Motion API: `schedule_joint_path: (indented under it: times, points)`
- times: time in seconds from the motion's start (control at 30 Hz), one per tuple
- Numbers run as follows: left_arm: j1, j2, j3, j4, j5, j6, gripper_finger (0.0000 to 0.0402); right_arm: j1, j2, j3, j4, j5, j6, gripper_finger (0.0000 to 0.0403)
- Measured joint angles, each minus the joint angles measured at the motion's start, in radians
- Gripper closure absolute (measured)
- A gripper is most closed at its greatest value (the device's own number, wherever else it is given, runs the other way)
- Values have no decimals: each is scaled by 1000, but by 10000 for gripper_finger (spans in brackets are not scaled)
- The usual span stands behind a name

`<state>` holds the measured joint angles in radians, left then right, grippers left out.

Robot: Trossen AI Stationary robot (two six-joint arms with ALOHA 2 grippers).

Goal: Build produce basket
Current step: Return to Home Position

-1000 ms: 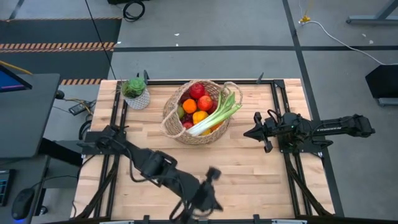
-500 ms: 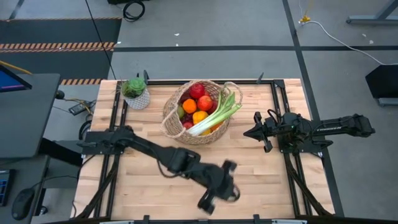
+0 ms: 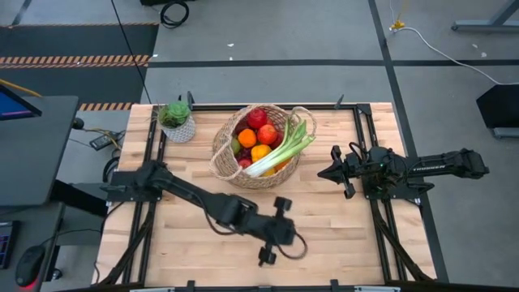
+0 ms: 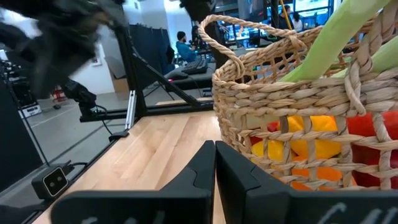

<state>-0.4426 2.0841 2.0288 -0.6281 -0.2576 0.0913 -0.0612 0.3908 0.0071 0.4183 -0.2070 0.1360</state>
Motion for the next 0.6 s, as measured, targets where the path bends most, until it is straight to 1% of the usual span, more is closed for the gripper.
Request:
schedule_joint_path:
  times: [0.07,0.2,0.3,0.37,0.47,0.6]
  points:
    - [9,-93,-180,136,-16,-7,401,0,0,0,0,0,0,385]
    - [14,-337,-599,454,-18,-28,401,0,0,0,0,0,0,386]
    - [1,-552,-837,638,-20,-22,401,0,0,0,0,0,0,386]
    - [-13,-705,-949,689,-23,-20,401,0,0,0,0,0,0,386]
    - [-27,-899,-1069,684,-40,-4,401,0,0,0,0,0,0,386]
    - [-27,-1130,-1204,693,-120,30,401,0,0,0,0,0,0,386]
